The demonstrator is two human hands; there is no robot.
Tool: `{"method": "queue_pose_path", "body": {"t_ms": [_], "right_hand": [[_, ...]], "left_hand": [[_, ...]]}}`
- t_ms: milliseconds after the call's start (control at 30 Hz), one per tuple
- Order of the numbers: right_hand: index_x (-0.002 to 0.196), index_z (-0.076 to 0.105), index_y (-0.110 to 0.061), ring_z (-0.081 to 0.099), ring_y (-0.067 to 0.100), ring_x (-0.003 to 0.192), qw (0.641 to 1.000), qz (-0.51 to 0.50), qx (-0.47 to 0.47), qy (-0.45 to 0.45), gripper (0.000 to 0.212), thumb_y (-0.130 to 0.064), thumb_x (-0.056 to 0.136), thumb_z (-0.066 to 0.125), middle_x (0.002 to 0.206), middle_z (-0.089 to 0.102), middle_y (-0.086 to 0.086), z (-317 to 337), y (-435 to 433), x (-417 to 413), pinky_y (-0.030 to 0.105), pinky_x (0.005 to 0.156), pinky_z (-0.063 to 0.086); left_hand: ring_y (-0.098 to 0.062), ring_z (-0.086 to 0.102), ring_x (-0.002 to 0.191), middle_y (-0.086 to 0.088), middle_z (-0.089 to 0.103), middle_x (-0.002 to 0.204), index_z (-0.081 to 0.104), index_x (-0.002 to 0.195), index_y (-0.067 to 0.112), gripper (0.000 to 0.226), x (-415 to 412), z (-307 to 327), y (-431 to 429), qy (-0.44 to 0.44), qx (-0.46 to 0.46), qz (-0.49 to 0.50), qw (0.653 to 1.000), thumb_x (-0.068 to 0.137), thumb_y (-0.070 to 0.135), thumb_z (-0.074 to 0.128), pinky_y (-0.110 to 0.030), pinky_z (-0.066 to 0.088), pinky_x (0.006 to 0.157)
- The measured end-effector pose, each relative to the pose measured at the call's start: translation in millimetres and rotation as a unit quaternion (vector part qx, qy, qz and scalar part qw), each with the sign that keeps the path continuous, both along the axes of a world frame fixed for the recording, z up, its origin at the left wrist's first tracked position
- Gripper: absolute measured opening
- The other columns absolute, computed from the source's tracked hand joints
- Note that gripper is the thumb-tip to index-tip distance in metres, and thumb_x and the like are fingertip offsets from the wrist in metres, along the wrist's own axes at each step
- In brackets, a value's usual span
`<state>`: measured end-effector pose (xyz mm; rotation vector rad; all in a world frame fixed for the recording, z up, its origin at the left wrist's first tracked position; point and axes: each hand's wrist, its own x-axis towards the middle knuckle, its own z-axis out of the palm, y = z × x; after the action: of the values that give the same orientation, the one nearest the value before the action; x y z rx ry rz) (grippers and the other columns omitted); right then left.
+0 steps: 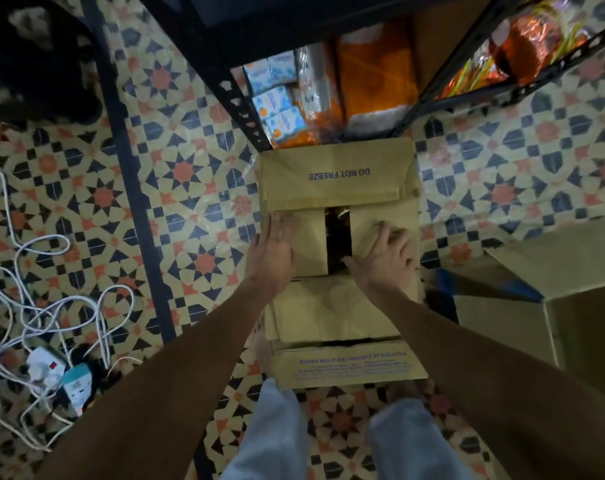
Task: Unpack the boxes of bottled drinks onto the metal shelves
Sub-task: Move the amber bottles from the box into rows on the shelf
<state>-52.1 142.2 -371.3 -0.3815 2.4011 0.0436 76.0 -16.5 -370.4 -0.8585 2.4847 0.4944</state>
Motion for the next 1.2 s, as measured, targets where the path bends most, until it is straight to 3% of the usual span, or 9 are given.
{"method": "queue_pose_path", "body": {"t_ms": [100,200,300,400,533,767,1000,1133,1200], "right_hand": [[0.156,-0.021,-0.027,-0.009,0.04,0.153,1.0,0.011,0.022,-0.003,0.126,-0.067,0.078,0.07,0.163,-0.019,0.024,-18,1,6,0.06,0.119,0.015],[0.155,-0.024,-0.029,-0.013,0.041,0.152,1.0,0.007,0.006,-0.008,0.129,-0.058,0.078,0.075,0.162,-0.022,0.024,-17,-2,0,0.062,0.12,0.01],[0.155,-0.02,-0.032,-0.005,0.042,0.153,0.999,-0.014,-0.012,-0.048,0.125,-0.044,0.077,0.078,0.164,-0.012,0.023,2,-6,-5,0.064,0.119,0.013],[0.155,-0.005,-0.034,0.024,0.043,0.144,0.994,-0.073,-0.065,-0.055,0.113,-0.031,0.075,0.074,0.159,0.018,0.015,30,-2,-13,0.063,0.115,0.025],[0.147,0.034,-0.021,0.056,0.035,0.115,0.97,-0.202,-0.118,-0.06,0.065,-0.023,0.088,0.063,0.126,0.053,0.006,70,-1,-53,0.047,0.099,0.049],[0.124,0.053,-0.015,0.059,0.026,0.1,0.969,-0.227,-0.066,-0.069,0.035,-0.02,0.091,0.064,0.109,0.057,0.006,87,-5,-91,0.044,0.087,0.056],[0.126,0.048,-0.014,0.042,0.021,0.096,0.987,-0.145,-0.009,-0.071,0.033,-0.019,0.096,0.059,0.109,0.049,0.006,76,2,-101,0.036,0.077,0.03],[0.13,0.048,-0.011,0.047,0.022,0.096,0.99,-0.116,-0.023,-0.076,0.033,-0.019,0.099,0.056,0.115,0.054,0.011,80,9,-104,0.031,0.071,0.038],[0.133,0.052,-0.005,0.055,0.033,0.11,0.993,-0.087,-0.022,-0.072,0.035,-0.02,0.101,0.051,0.127,0.057,0.018,86,9,-103,0.041,0.084,0.043]], "left_hand": [[-0.032,0.007,0.152,-0.015,0.004,0.165,0.026,0.154,0.015,0.065,-1,6,-2,0.065,-0.078,0.0,0.995,0.093,0.021,0.048,-0.055,0.027,0.117],[-0.031,0.009,0.152,-0.014,0.003,0.166,0.028,0.153,0.015,0.067,-25,20,-24,0.126,-0.125,0.004,0.984,0.09,0.023,0.049,-0.055,0.031,0.113],[-0.032,0.008,0.153,-0.016,0.003,0.165,0.023,0.154,0.015,0.069,-50,37,-49,0.133,-0.129,0.006,0.983,0.09,0.024,0.047,-0.054,0.032,0.114],[-0.03,0.004,0.153,-0.016,0.0,0.165,0.023,0.153,0.013,0.068,-62,47,-59,0.122,-0.113,-0.013,0.986,0.091,0.023,0.05,-0.052,0.031,0.115],[-0.032,0.007,0.153,-0.015,0.001,0.165,0.025,0.153,0.012,0.067,-61,59,-43,0.112,-0.095,-0.021,0.989,0.091,0.023,0.048,-0.053,0.029,0.116],[-0.032,-0.005,0.152,-0.012,-0.012,0.165,0.027,0.153,0.02,0.055,-46,25,35,-0.037,0.05,-0.077,0.995,0.1,0.026,0.043,-0.054,0.014,0.12],[-0.038,-0.016,0.15,-0.015,-0.027,0.159,0.04,0.146,0.025,0.046,-32,-8,65,-0.139,-0.011,-0.121,0.983,0.105,0.04,0.025,-0.057,0.018,0.115],[-0.036,-0.012,0.151,-0.014,-0.021,0.163,0.045,0.14,0.017,0.048,-28,18,71,-0.059,-0.012,-0.095,0.994,0.103,0.043,0.029,-0.057,0.019,0.116],[-0.037,0.002,0.152,-0.01,-0.007,0.166,0.05,0.13,0.018,0.04,-24,34,54,-0.015,-0.013,0.001,1.0,0.099,0.042,0.043,-0.059,0.023,0.115]]}}
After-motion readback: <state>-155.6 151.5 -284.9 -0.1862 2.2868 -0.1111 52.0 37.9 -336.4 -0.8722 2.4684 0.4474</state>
